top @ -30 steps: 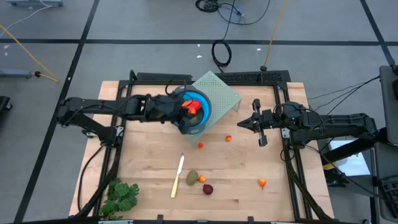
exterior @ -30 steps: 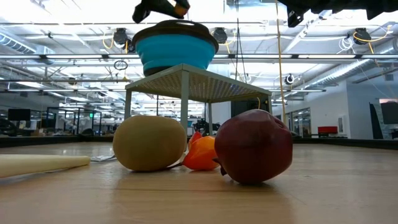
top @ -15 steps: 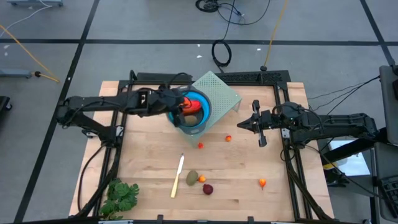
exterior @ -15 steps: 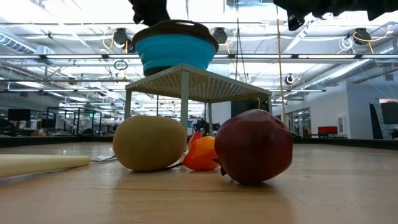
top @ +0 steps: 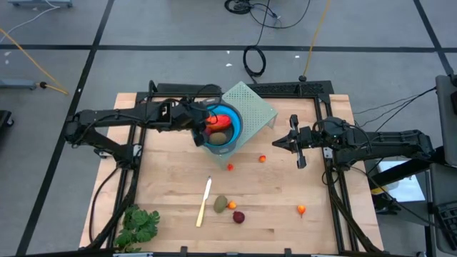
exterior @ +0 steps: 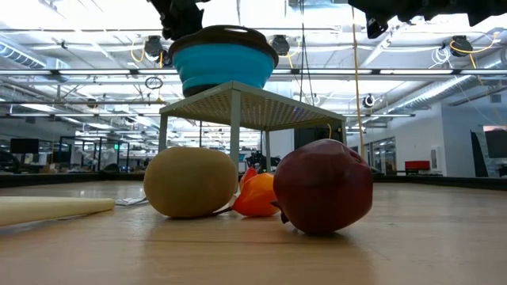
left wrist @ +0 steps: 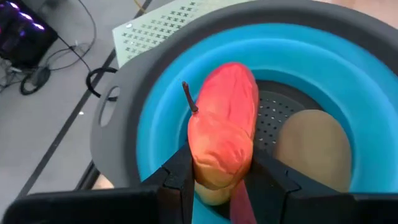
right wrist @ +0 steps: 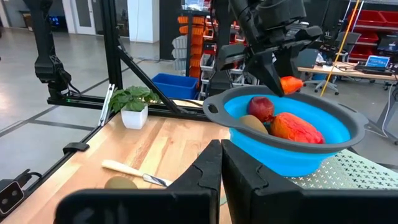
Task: Pick & Place Fruit
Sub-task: Put the peach into the blue strainer bowl
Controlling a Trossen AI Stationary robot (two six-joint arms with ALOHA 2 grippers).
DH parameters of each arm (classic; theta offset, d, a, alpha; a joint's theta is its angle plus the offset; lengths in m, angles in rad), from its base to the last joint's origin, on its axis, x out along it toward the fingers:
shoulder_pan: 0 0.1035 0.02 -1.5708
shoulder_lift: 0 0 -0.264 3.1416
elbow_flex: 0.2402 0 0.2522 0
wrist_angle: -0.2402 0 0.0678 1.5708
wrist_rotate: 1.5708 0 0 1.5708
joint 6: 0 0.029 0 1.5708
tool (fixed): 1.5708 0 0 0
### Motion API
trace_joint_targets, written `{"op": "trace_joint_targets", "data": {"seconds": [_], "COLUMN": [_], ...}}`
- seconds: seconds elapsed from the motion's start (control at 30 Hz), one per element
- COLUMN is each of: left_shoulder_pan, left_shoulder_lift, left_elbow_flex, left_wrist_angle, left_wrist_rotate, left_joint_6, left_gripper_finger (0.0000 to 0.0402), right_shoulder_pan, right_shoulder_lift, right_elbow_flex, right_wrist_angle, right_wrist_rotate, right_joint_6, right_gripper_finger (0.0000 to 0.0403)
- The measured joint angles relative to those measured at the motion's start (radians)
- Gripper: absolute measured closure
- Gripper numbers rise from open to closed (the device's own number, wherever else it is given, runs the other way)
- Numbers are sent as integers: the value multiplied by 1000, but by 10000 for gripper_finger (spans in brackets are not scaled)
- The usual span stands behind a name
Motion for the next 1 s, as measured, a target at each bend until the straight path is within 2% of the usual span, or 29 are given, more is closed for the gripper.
{"op": "trace_joint_targets", "data": {"seconds": [0.3,0.43,0.73,1.0], "left_shoulder_pan": [44,65,66,66], "left_shoulder_lift": [4,5,73,74], "left_elbow_flex": [0,0,0,0], "left_wrist_angle": [2,3,-4,-5], "left_wrist_rotate": [24,79,80,76], "left_joint_6": [30,37,50,45], "left_gripper_finger": [293,293,293,293], "right_shoulder_pan": [0,0,0,0], "right_shoulder_lift": [0,0,0,0], "right_elbow_flex": [0,0,0,0], "right_wrist_angle": [0,0,0,0], "right_wrist_rotate": [2,2,2,2], "right_joint_6": [0,0,0,3], "right_gripper_finger": [399,399,399,399]}}
